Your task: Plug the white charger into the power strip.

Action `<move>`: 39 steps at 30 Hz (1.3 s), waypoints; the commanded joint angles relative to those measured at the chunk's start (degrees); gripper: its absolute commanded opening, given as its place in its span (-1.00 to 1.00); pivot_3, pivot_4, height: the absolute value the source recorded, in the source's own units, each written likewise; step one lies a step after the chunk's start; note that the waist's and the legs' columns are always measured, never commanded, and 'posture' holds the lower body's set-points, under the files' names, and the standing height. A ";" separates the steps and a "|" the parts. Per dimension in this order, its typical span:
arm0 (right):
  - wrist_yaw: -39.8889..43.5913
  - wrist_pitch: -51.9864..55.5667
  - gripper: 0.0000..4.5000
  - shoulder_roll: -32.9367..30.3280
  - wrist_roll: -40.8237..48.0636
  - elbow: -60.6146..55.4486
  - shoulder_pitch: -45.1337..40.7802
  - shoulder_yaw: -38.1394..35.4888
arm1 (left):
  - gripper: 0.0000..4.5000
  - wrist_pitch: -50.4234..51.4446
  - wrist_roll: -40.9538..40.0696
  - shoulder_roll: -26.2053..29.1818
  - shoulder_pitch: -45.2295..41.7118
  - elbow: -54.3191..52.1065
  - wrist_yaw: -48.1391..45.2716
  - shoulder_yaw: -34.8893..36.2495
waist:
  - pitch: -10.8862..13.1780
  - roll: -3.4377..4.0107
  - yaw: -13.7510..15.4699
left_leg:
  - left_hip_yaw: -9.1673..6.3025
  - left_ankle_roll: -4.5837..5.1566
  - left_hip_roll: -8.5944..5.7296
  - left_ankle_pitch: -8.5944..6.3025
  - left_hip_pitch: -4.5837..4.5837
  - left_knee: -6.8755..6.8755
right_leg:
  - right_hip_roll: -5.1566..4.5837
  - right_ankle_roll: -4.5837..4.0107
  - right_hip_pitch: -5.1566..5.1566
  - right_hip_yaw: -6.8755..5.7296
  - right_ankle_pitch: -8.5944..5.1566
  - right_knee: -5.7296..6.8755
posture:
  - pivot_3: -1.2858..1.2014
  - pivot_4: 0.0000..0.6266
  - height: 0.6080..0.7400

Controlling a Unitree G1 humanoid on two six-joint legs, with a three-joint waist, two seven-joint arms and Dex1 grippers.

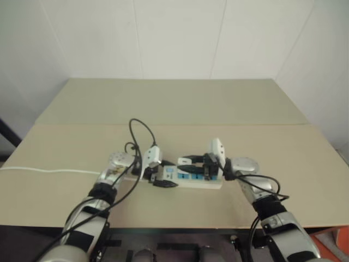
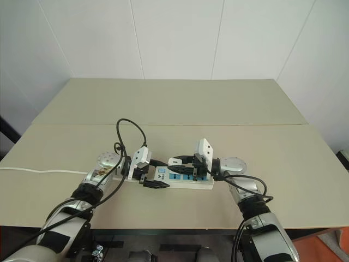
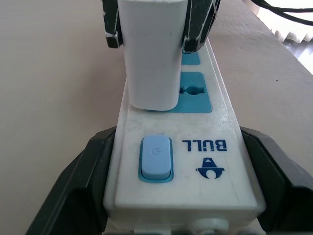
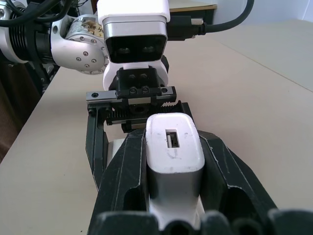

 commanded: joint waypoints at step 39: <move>0.30 -2.26 0.20 -0.71 -9.47 12.10 1.09 4.45 | 0.47 1.59 -0.79 3.99 0.96 -2.90 -0.40 1.67 | -0.19 -0.29 -1.17 | 0.02 0.01 0.07 -0.01 0.49 -0.12 | 0.05 -0.04 0.43 0.03 -0.06 -0.09 | 0.03 -0.52 1.00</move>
